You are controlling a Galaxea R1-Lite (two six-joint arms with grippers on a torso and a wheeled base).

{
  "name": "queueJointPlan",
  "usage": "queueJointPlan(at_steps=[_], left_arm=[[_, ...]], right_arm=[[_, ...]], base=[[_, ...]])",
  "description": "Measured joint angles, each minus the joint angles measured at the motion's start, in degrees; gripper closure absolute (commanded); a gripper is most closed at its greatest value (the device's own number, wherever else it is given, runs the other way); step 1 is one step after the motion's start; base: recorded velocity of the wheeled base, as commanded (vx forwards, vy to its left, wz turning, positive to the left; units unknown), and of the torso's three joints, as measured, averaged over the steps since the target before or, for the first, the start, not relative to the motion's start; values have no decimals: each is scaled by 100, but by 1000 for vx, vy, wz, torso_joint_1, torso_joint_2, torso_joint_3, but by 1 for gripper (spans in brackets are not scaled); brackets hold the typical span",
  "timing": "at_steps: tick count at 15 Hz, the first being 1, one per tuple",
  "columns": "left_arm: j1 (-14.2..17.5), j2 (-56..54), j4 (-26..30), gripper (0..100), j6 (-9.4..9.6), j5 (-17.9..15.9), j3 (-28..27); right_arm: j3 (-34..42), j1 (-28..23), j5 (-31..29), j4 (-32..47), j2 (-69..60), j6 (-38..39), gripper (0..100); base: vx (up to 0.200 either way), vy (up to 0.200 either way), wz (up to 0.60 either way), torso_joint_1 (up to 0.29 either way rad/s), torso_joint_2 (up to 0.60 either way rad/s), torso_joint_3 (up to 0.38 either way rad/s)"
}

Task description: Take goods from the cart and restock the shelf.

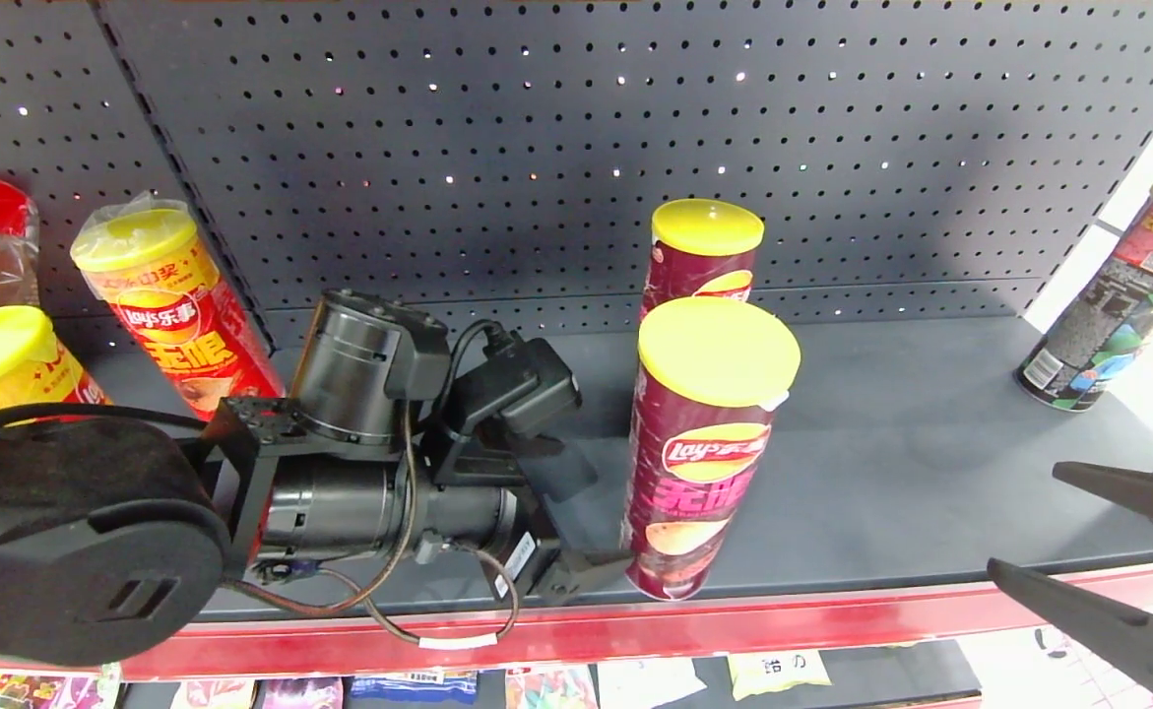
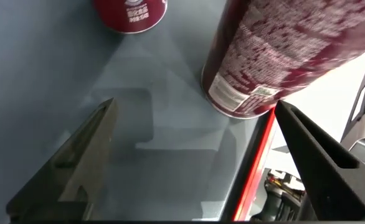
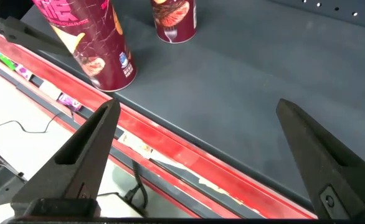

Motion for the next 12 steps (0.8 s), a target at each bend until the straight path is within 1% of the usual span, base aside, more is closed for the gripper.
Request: queueJointPlan(at_steps=[1, 2, 6, 7, 12], left_arm=[[20, 5, 0, 0, 9, 6, 2], [30, 9, 0, 0, 57, 20, 7], [135, 41, 6, 0, 307, 28, 18], [157, 52, 6, 0, 334, 28, 18], [182, 105, 0, 0, 338, 39, -26]], right_arm=[[0, 0, -2, 0, 1, 0, 0], [0, 0, 0, 0, 1, 0, 0], [0, -2, -2, 0, 6, 2, 0], [0, -2, 0, 0, 6, 5, 0], [1, -9, 0, -6, 17, 7, 0]], base=[[0, 0, 0, 0, 0, 0], [0, 0, 0, 0, 0, 0], [0, 0, 0, 0, 0, 0], [0, 0, 0, 0, 0, 0], [0, 0, 0, 0, 0, 0]])
